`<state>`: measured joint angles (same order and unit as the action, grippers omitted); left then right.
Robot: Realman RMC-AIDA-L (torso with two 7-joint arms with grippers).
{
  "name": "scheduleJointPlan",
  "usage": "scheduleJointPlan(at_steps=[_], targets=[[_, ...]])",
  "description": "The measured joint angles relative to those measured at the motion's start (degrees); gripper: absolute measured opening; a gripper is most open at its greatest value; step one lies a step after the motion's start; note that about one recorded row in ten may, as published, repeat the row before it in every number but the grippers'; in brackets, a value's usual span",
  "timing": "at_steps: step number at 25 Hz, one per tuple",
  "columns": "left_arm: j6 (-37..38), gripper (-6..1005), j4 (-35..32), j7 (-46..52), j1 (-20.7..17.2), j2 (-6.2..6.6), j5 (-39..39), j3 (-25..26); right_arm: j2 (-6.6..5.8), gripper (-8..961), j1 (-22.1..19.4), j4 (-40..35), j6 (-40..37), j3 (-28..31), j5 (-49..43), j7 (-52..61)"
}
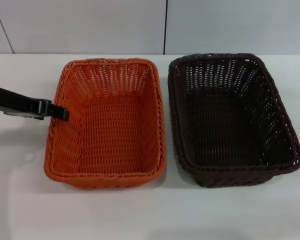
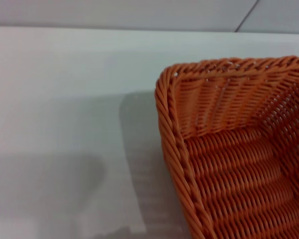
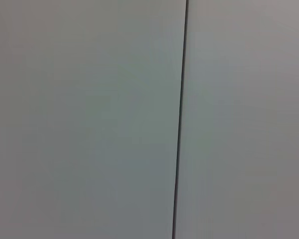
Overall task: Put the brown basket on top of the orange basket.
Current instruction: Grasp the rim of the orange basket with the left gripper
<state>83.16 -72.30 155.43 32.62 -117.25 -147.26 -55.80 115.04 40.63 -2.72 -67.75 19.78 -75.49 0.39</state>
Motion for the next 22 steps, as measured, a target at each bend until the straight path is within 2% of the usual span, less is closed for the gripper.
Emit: scheduleJointPlan(at_steps=[16, 22], targets=[[-3.29, 632, 6.29, -1.20, 0.78, -0.43, -0.06, -1.01, 0.29, 625, -0.55, 0.45, -0.01, -0.01, -0.35, 0.06], [-4.34, 628, 8.09, -1.54, 1.40, -0.44, -0.04, -1.81, 0.78, 624, -0.56, 0.50, -0.01, -0.03, -0.40, 0.06]])
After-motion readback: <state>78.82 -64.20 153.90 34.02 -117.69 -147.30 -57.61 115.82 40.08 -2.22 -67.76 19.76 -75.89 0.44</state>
